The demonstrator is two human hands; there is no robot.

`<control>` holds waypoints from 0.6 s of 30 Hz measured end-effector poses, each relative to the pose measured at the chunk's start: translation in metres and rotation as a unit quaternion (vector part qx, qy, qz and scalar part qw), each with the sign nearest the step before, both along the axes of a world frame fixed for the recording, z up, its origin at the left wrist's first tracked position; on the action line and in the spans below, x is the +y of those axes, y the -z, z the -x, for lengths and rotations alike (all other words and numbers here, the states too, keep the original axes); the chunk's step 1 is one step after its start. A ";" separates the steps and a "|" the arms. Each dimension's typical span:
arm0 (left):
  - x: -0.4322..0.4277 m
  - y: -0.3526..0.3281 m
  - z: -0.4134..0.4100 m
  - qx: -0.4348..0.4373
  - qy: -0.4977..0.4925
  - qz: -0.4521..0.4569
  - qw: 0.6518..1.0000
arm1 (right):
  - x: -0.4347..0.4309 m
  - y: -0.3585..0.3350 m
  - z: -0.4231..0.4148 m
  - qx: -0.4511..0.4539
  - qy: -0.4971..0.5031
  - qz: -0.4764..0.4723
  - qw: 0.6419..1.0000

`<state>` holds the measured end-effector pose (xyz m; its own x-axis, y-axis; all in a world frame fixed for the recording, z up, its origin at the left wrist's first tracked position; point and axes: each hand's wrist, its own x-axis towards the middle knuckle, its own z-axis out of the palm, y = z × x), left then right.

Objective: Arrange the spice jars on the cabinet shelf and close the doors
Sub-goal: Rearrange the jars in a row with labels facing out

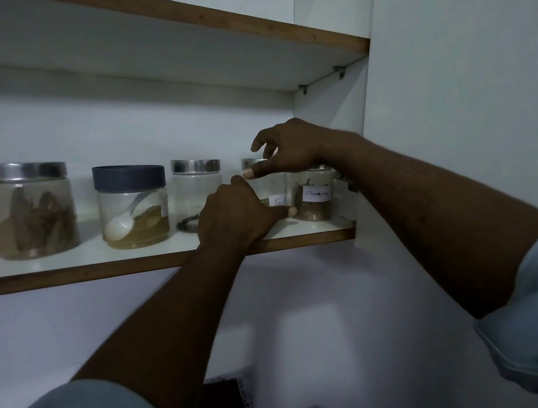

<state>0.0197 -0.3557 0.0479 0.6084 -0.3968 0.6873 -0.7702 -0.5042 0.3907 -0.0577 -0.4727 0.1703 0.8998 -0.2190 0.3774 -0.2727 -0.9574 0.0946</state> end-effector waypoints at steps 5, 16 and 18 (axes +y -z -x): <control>0.001 -0.001 -0.001 -0.003 -0.008 -0.018 1.000 | 0.000 -0.004 0.001 0.071 -0.030 -0.081 0.994; 0.003 -0.003 0.002 0.004 0.005 -0.050 0.999 | -0.001 -0.003 0.003 0.035 -0.015 -0.037 0.999; 0.004 -0.003 0.001 0.004 0.007 -0.051 0.999 | 0.003 -0.003 0.001 0.028 -0.011 -0.015 0.999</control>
<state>0.0187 -0.3521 0.0506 0.6074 -0.4739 0.6375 -0.7748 -0.5305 0.3439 -0.0590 -0.4701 0.1730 0.9240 -0.2094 0.3199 -0.2468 -0.9657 0.0810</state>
